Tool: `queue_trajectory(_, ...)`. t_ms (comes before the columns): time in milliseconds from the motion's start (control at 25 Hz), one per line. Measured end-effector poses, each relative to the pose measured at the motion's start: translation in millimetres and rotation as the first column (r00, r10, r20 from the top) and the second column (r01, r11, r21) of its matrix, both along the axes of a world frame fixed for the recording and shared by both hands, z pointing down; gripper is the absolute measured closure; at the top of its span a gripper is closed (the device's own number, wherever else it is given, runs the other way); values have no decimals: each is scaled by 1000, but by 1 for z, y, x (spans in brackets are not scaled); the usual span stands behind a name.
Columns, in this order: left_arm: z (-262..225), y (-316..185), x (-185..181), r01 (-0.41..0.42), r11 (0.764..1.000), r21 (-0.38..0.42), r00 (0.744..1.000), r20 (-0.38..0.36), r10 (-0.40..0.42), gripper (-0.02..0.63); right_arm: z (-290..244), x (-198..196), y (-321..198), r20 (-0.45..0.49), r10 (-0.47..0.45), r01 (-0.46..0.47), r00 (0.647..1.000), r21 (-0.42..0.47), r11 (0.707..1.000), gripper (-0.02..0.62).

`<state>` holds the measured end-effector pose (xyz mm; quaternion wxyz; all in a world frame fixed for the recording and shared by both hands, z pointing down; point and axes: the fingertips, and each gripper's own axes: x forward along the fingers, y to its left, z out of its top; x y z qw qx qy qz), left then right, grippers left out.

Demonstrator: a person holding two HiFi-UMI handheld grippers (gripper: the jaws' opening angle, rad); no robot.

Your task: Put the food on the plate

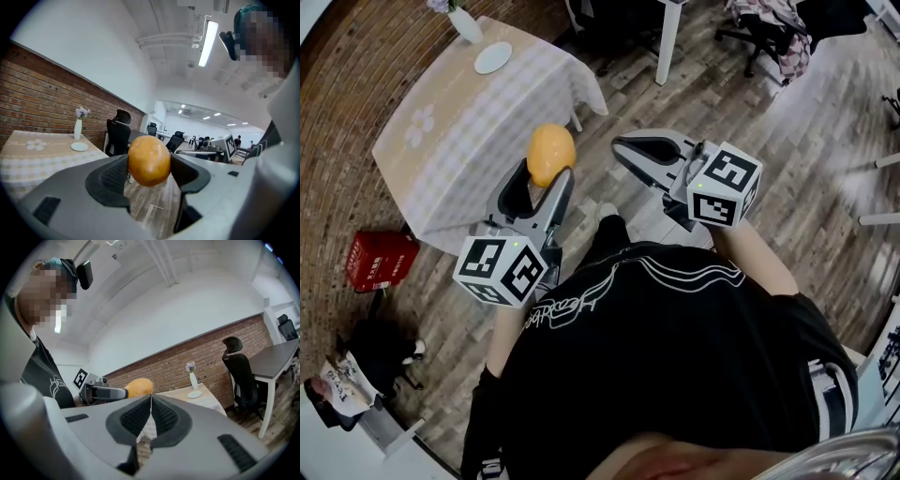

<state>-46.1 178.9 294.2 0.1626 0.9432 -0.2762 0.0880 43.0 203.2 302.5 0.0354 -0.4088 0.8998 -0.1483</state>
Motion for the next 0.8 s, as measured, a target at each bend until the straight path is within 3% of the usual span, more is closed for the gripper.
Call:
queue_trajectory(280,10,-59,6,19,1000,-24,1000,-15,-20,321,11,11,-57,9,4,-4,1000,-34,999,598)
queue_trajectory(800,12,-221,32,19,999,-46,999,-33,-20,321,10,42,-214,13,34,-33,999,-78,996,598)
